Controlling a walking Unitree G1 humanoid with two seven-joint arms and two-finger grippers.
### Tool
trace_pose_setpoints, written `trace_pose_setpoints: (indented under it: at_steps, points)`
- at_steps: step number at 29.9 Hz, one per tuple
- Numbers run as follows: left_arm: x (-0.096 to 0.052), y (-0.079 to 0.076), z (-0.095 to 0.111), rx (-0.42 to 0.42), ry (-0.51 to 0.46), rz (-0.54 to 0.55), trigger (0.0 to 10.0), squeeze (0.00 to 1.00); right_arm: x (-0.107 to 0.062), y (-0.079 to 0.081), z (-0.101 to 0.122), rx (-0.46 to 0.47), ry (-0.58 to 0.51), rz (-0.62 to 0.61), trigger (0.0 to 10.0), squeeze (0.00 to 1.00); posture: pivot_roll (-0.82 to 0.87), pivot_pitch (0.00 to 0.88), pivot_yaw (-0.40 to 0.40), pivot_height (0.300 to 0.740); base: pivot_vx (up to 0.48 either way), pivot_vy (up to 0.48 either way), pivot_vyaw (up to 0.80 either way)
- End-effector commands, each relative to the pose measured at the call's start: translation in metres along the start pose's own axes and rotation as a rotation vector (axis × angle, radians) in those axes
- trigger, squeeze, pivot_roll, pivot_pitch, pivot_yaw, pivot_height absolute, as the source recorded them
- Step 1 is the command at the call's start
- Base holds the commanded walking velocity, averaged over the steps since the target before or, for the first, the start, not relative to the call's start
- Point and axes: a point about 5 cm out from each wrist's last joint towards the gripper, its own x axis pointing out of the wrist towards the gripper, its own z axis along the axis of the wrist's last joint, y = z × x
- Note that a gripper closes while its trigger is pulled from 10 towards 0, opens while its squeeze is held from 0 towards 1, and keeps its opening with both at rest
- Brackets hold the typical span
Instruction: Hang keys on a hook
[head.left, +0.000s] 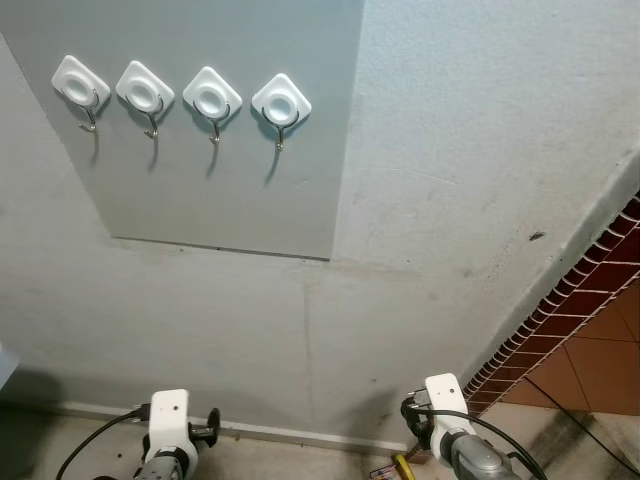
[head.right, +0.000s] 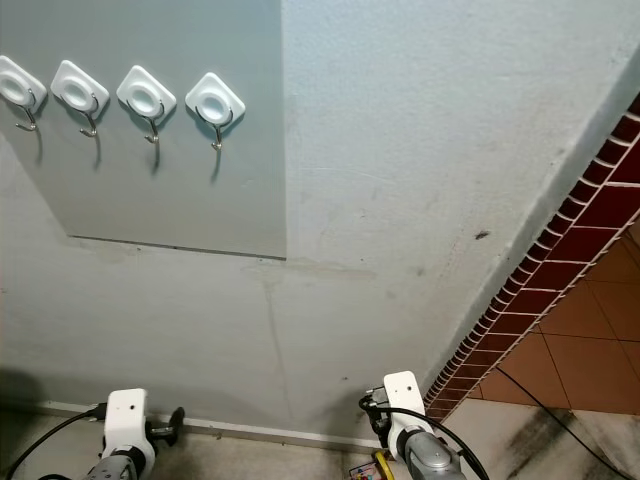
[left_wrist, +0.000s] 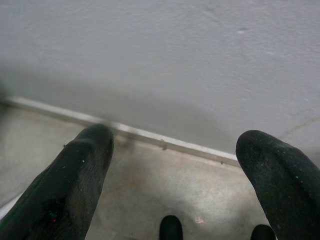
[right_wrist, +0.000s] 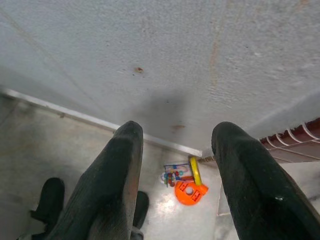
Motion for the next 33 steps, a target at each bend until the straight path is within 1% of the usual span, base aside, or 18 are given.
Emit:
trace_pose_setpoints:
  at_steps: [1, 2, 3, 5, 6, 8, 10, 11, 14, 18, 21, 22, 23, 24, 26, 27, 31, 33]
  points:
    - [-0.002, 0.004, -0.004, -0.019, 0.009, 0.021, 10.0, 0.00, -0.001, 0.002, -0.004, -0.015, 0.002, -0.009, 10.0, 0.00, -0.04, 0.000, -0.006, 0.740, 0.000, 0.000, 0.00]
    - [-0.002, 0.004, -0.004, -0.022, 0.009, 0.021, 10.0, 0.00, -0.001, 0.002, -0.004, -0.024, 0.002, -0.012, 10.0, 0.00, -0.04, 0.000, -0.006, 0.740, 0.000, 0.000, 0.00]
    - [-0.002, 0.002, -0.005, -0.009, 0.009, 0.015, 10.0, 0.00, -0.001, 0.006, -0.006, 0.005, 0.001, 0.022, 10.0, 0.00, -0.04, 0.000, -0.007, 0.740, 0.000, 0.000, 0.73]
    - [-0.002, 0.000, -0.005, 0.006, 0.009, 0.008, 10.0, 0.00, -0.002, 0.008, -0.006, -0.057, 0.000, 0.014, 10.0, 0.00, -0.04, 0.000, -0.007, 0.740, 0.000, 0.000, 0.80]
    - [-0.002, 0.000, -0.005, 0.006, 0.009, 0.009, 10.0, 0.00, -0.002, 0.008, -0.006, -0.062, 0.000, 0.013, 10.0, 0.00, -0.04, 0.000, -0.007, 0.740, 0.000, 0.000, 0.80]
    - [-0.002, 0.000, -0.005, 0.006, 0.009, 0.010, 10.0, 0.00, -0.001, 0.008, -0.006, -0.061, -0.001, 0.012, 10.0, 0.00, -0.04, 0.000, -0.007, 0.740, 0.000, 0.000, 0.80]
    - [-0.002, -0.002, -0.004, 0.011, 0.005, 0.003, 10.0, 0.00, -0.002, 0.010, -0.008, -0.011, 0.006, 0.029, 10.0, 0.00, -0.04, 0.000, -0.007, 0.740, 0.000, 0.000, 0.80]
    - [-0.002, -0.002, -0.004, 0.012, 0.005, 0.002, 10.0, 0.00, -0.002, 0.010, -0.008, -0.006, 0.006, 0.031, 10.0, 0.00, -0.04, 0.000, -0.007, 0.740, 0.000, 0.000, 0.80]
    - [-0.002, -0.002, -0.004, 0.012, 0.005, 0.002, 10.0, 0.00, -0.002, 0.010, -0.008, -0.006, 0.006, 0.031, 10.0, 0.00, -0.04, 0.000, -0.007, 0.740, 0.000, 0.000, 0.80]
    - [-0.002, -0.004, -0.005, 0.037, 0.012, -0.012, 10.0, 0.00, -0.002, 0.008, -0.006, -0.016, -0.010, 0.042, 10.0, 0.00, -0.04, 0.000, -0.012, 0.740, 0.000, 0.000, 0.80]
    - [-0.003, -0.005, -0.007, 0.022, 0.016, -0.017, 10.0, 0.00, -0.003, 0.006, -0.008, -0.032, -0.006, 0.043, 10.0, 0.00, -0.04, 0.000, -0.018, 0.740, 0.000, 0.000, 0.80]
    - [-0.003, -0.005, -0.007, 0.003, 0.016, -0.021, 10.0, 0.00, -0.003, 0.006, -0.008, -0.025, -0.003, 0.047, 10.0, 0.00, -0.04, 0.000, -0.018, 0.740, 0.000, 0.000, 0.79]
    - [-0.003, -0.005, -0.007, 0.003, 0.016, -0.021, 10.0, 0.00, -0.003, 0.006, -0.008, -0.025, -0.003, 0.047, 10.0, 0.00, -0.04, 0.000, -0.018, 0.740, 0.000, 0.000, 0.79]
    - [-0.003, -0.006, -0.008, -0.023, 0.017, -0.023, 10.0, 0.00, -0.004, 0.004, -0.009, -0.023, -0.001, 0.047, 10.0, 0.00, -0.04, 0.000, -0.025, 0.740, 0.000, 0.000, 0.80]
    - [-0.003, -0.006, -0.008, -0.010, 0.020, -0.019, 10.0, 0.00, -0.005, 0.003, -0.010, -0.015, 0.000, 0.052, 10.0, 0.00, -0.04, 0.000, -0.025, 0.740, 0.000, 0.000, 0.80]
    - [-0.003, -0.007, -0.009, -0.017, 0.025, -0.019, 10.0, 0.00, -0.005, 0.002, -0.010, -0.016, 0.000, 0.051, 10.0, 0.00, -0.04, 0.000, -0.030, 0.740, 0.000, 0.000, 0.80]
    - [-0.004, -0.008, -0.013, -0.073, 0.041, -0.017, 10.0, 0.00, -0.005, 0.000, -0.011, -0.045, 0.006, 0.044, 10.0, 0.00, -0.04, 0.000, -0.037, 0.740, 0.000, 0.000, 0.80]
    - [-0.005, -0.007, -0.015, -0.068, 0.051, -0.012, 10.0, 0.00, -0.006, -0.001, -0.011, -0.043, 0.008, 0.048, 10.0, 0.00, -0.04, 0.000, -0.039, 0.740, 0.000, 0.000, 0.80]
